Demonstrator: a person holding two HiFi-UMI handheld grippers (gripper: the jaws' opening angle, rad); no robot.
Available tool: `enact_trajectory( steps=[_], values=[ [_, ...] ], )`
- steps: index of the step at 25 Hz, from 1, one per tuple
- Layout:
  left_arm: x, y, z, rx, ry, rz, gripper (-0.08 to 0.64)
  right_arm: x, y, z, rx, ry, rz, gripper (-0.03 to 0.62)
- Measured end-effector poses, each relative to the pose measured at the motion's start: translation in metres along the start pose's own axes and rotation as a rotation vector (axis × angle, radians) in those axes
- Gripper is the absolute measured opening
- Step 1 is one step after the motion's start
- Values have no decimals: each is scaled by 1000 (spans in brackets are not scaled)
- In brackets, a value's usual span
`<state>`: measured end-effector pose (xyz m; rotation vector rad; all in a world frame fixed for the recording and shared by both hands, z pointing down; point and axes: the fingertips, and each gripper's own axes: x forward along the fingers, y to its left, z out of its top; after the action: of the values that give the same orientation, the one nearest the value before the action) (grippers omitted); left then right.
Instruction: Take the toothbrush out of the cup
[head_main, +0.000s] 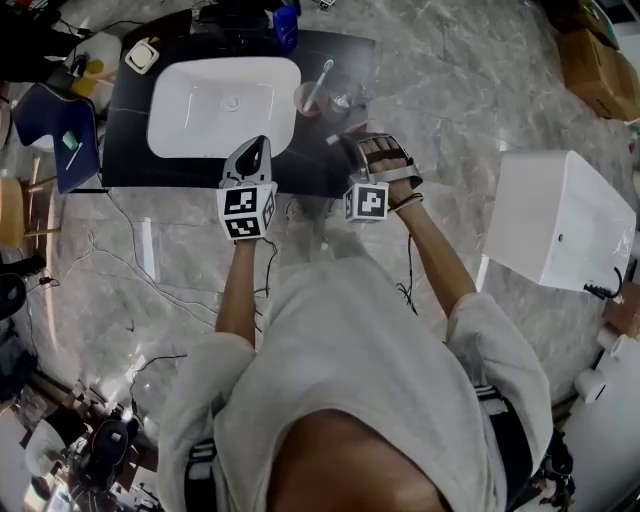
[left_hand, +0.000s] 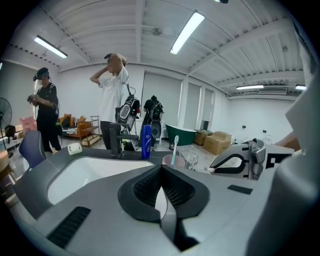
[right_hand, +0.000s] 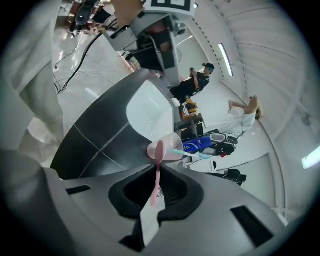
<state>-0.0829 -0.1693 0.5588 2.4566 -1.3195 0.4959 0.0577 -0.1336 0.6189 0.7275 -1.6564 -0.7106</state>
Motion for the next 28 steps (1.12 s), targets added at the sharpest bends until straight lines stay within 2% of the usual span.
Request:
enact_trajectory(
  steps=[4, 14, 21, 28],
  values=[
    [-3, 8, -6, -14, 5, 13, 26, 15, 9, 8, -82, 7, 28, 37],
    [-9, 16, -20, -43, 31, 38, 26, 55, 40, 28, -149, -2, 130, 37],
    [-9, 24, -28, -57, 52, 53, 26, 83, 61, 32, -250, -15, 185, 38],
    [-9, 32, -29, -59, 53, 68, 26, 92, 66, 33, -266, -24, 202, 40]
  ],
)
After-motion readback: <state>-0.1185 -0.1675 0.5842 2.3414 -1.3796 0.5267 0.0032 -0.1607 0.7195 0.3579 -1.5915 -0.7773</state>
